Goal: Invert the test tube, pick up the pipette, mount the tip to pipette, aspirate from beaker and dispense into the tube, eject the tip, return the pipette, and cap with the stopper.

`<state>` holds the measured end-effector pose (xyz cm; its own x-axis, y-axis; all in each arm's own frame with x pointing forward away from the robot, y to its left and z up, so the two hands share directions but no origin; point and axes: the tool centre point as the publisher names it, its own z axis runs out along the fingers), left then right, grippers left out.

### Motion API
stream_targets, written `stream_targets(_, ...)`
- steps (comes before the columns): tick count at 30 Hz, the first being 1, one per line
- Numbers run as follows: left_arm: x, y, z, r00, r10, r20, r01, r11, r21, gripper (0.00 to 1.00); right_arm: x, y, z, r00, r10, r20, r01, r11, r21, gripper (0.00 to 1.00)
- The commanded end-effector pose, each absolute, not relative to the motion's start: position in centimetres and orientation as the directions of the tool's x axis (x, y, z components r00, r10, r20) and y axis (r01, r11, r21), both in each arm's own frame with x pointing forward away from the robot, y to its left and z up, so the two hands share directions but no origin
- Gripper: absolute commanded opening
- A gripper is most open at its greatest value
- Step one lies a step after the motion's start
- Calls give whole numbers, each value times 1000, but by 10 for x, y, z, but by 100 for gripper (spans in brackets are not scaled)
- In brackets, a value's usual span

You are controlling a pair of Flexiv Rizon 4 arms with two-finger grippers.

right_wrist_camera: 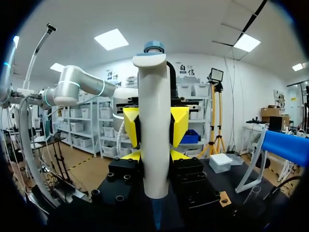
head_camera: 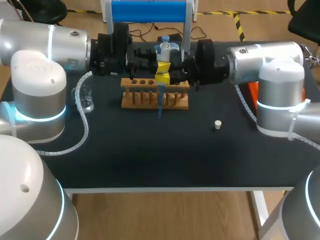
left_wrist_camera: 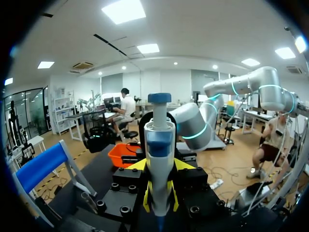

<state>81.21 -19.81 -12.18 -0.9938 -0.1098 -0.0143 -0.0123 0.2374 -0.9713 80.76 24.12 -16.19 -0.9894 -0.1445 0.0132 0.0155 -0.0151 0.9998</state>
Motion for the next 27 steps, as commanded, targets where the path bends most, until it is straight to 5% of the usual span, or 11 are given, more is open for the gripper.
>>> stream_targets(1,811,-199,-123,-994,-107,-14,-12,238,-971,0,807,240,-162,-990,-141,15,19,-21,1000,0)
stream_targets(22,811,-199,-123,-994,-107,-14,-12,238,-971,0,809,234,-163,-987,-156,32,30,13,999,0)
stream_targets(23,811,-199,-123,-994,-107,-14,-12,238,-971,38,809,234,-163,-987,-156,32,31,14,999,0)
stream_targets(24,811,-199,-123,-994,-107,-14,-12,238,-971,100,809,234,-163,-987,-157,33,31,15,999,0)
stream_targets(27,811,-199,-123,-994,-107,-14,-12,238,-971,100,809,235,-164,-987,-158,35,33,18,999,0)
